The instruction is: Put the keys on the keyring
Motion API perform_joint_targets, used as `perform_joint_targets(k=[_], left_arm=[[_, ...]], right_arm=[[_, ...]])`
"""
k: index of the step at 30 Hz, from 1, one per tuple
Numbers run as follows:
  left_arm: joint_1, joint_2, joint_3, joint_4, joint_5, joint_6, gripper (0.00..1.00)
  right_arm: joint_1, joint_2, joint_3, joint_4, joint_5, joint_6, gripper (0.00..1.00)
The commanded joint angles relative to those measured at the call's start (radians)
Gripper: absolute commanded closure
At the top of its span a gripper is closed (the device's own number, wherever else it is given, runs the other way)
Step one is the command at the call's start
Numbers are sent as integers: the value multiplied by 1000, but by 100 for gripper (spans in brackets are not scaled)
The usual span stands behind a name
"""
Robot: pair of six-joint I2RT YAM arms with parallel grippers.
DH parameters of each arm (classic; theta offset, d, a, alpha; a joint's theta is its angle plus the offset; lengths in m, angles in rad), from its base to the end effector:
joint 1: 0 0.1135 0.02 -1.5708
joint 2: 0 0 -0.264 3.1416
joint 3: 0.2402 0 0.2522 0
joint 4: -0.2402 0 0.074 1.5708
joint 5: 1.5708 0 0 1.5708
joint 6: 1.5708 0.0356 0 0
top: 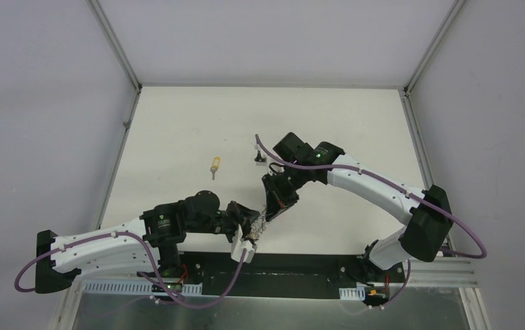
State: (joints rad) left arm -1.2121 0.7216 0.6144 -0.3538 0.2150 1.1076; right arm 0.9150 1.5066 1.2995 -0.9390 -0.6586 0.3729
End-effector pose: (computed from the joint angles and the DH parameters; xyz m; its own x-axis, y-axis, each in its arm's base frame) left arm 0.0523 -0.1611 0.2729 0.8086 0.3329 -0.4851 0.5784 -0.2993 0.7588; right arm 0.1640 0.2488 0.2922 -0.8018 -0.5696 -0.1806 -0.5245 0.5261 0.6694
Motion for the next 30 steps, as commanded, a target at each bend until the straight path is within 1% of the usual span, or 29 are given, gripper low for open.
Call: perform_joint_targets(k=[1, 10, 18, 25, 30], left_arm=[[-9, -12, 30, 56, 26, 9, 100], [-11, -9, 31, 56, 31, 23, 100], [-12, -11, 30, 56, 29, 23, 100], [-14, -11, 30, 54, 29, 26, 100], [-15, -7, 30, 55, 29, 23, 100]], right_arm=[[-15, -25, 11, -1, -8, 24, 100], [-22, 8, 16, -16, -60, 21, 100], [-22, 24, 18, -71, -36, 2, 100], [-30, 22, 23, -79, -33, 6, 100], [-17, -9, 56, -50, -114, -49, 100]])
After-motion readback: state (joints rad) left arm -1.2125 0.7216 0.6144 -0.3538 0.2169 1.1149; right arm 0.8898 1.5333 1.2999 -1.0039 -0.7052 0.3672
